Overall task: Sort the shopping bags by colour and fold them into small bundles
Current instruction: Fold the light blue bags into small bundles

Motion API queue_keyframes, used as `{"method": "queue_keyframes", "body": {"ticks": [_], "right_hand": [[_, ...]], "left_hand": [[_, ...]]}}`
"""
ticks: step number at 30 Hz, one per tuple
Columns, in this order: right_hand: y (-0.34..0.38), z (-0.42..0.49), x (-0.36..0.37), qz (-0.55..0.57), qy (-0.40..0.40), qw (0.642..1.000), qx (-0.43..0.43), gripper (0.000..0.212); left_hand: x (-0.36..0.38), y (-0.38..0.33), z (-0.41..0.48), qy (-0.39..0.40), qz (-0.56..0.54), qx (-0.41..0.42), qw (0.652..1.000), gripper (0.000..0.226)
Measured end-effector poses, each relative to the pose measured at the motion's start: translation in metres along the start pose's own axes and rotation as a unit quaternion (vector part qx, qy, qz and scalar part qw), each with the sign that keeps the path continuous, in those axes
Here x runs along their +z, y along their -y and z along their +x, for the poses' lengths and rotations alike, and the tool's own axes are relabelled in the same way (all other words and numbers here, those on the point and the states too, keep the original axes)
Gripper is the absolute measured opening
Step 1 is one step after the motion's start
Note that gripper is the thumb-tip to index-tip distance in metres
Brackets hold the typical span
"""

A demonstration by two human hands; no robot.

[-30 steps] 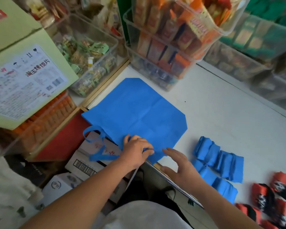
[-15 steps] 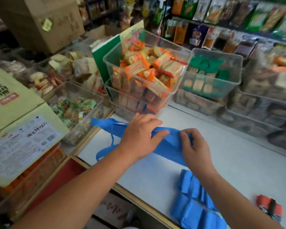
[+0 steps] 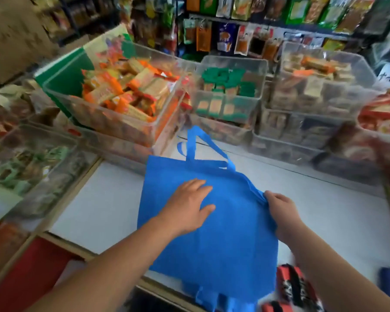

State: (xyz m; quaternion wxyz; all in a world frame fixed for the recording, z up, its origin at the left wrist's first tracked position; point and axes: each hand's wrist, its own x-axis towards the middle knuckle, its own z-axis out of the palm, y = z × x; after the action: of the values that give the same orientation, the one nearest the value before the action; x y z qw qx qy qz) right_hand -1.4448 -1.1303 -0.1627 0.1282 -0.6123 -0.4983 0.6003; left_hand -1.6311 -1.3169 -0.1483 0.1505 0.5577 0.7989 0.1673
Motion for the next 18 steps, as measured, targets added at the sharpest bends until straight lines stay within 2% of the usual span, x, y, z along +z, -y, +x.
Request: {"method": "queue_keyframes", "body": {"ticks": [3, 7, 9, 11, 14, 16, 18], "right_hand": [[-0.020, 0.036, -0.020, 0.004, -0.030, 0.999, 0.040, 0.018], [-0.032, 0.079, -0.028, 0.016, -0.074, 0.996, 0.057, 0.038], [-0.035, 0.088, -0.028, -0.023, -0.108, 0.994, 0.024, 0.037], [-0.045, 0.087, -0.028, -0.115, -0.125, 0.984, -0.047, 0.040], [-0.079, 0.061, -0.013, -0.247, -0.075, 0.955, -0.147, 0.038], [-0.109, 0.033, 0.010, -0.305, -0.003, 0.932, -0.198, 0.031], [-0.139, 0.008, 0.036, -0.369, 0.065, 0.893, -0.250, 0.046]], "left_hand": [[0.028, -0.003, 0.006, 0.062, -0.027, -0.043, 0.997, 0.063], [0.052, 0.013, 0.020, 0.107, -0.036, -0.071, 0.991, 0.064], [0.066, 0.022, 0.023, 0.121, -0.043, -0.077, 0.989, 0.063], [0.081, 0.033, 0.018, 0.143, -0.055, -0.076, 0.985, 0.065], [0.101, 0.062, -0.006, 0.193, -0.062, -0.085, 0.976, 0.071], [0.115, 0.093, -0.028, 0.177, -0.054, -0.065, 0.981, 0.080], [0.127, 0.119, -0.045, 0.158, -0.055, -0.037, 0.985, 0.079]]}}
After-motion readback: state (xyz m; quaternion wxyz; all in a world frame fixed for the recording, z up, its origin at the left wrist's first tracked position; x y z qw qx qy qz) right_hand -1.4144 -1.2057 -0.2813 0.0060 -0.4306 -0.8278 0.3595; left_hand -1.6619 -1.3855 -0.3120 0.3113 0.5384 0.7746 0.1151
